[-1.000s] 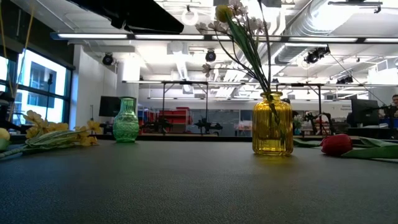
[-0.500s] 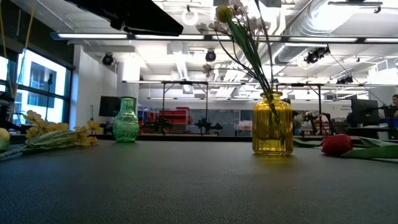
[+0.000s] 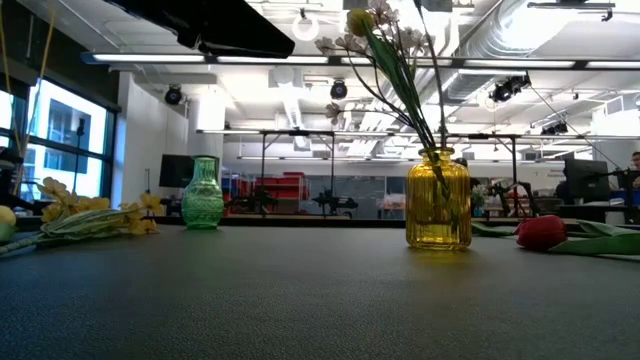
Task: Sort flowers into vase by color
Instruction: Put the yellow tulip into the yellow vase
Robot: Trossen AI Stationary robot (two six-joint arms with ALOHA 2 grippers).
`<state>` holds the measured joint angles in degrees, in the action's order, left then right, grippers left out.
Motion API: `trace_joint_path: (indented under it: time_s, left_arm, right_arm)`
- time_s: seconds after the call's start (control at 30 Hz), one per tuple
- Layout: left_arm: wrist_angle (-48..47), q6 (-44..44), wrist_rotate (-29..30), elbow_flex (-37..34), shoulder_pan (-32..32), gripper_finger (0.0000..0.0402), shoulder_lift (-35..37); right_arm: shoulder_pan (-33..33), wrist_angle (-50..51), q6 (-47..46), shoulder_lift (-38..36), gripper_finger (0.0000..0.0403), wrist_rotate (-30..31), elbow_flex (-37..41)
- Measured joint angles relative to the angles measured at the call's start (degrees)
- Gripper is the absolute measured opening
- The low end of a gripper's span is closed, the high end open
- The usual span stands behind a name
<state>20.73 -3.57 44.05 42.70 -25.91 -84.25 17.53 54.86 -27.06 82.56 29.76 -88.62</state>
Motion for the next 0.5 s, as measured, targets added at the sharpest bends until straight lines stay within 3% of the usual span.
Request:
trace_joint_path:
  time_s: [0.5]
  left_arm:
    - [0.0,0.4,0.0,0.0,0.0,0.0138,0.0]
  right_arm:
    - [-2.9,-5.0,0.4,1.0,0.0007,-1.3,4.2]
